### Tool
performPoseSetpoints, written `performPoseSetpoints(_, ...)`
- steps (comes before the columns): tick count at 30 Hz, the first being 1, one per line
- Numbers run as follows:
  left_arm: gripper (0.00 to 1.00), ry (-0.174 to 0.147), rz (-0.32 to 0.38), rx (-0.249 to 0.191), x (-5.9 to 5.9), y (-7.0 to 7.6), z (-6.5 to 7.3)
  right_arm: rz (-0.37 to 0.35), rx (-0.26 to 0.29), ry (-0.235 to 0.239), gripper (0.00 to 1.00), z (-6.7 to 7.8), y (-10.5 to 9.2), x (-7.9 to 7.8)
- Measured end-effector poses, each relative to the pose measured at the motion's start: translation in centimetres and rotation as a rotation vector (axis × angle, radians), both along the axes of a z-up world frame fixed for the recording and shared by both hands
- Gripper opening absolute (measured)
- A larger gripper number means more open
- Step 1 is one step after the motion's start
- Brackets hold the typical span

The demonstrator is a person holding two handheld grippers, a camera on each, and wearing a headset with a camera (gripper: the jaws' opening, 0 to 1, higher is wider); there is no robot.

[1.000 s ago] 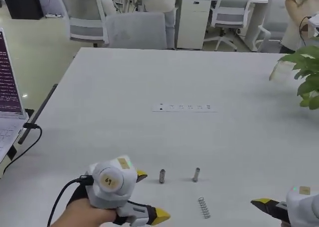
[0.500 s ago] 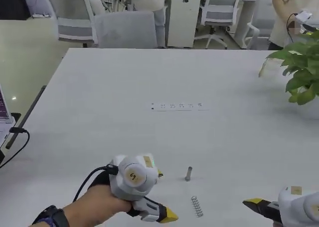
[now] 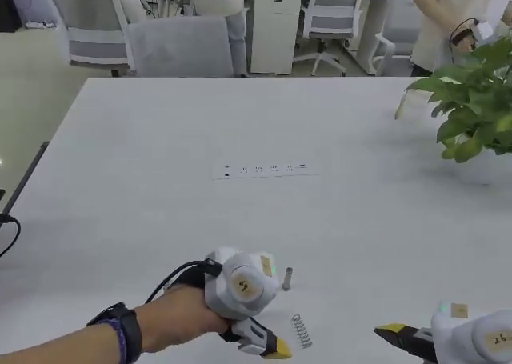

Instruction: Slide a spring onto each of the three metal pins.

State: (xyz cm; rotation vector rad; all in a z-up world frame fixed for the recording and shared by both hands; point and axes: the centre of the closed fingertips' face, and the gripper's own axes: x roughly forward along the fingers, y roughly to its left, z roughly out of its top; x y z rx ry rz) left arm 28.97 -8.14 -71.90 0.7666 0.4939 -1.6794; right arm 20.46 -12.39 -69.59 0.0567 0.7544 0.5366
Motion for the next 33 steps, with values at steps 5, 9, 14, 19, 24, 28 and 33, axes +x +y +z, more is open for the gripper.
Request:
performPoseSetpoints(5, 0.55, -0.025, -0.061, 0.034, -0.2, -1.0, -1.1, -0.004, 0.006, 0.008, 0.72, -0.3, -0.1, -0.3)
performPoseSetpoints(9, 0.54, -0.032, -0.096, 0.06, -0.4, -1.5, -2.0, -0.007, 0.01, 0.012, 0.71, -0.4, -0.1, -0.4)
performPoseSetpoints(14, 0.51, -0.052, -0.147, 0.086, -0.9, -2.1, -3.1, -0.011, 0.012, 0.017, 0.71, -0.5, -0.2, -0.6)
performPoseSetpoints(19, 0.5, -0.051, -0.172, 0.106, -1.0, -2.4, -4.1, -0.008, 0.014, 0.024, 0.71, -0.6, -0.2, -0.8)
performPoseSetpoints(24, 0.49, -0.048, -0.207, 0.124, -1.3, -2.9, -5.0, -0.015, 0.018, 0.029, 0.7, -0.8, -0.4, -1.0)
performPoseSetpoints(28, 0.49, -0.03, -0.217, 0.135, -1.4, -3.2, -5.5, -0.019, 0.021, 0.033, 0.7, -0.8, -0.5, -1.2)
performPoseSetpoints(33, 0.48, 0.013, -0.22, 0.156, -1.8, -3.4, -6.3, -0.028, 0.027, 0.035, 0.69, -0.9, -0.7, -1.2)
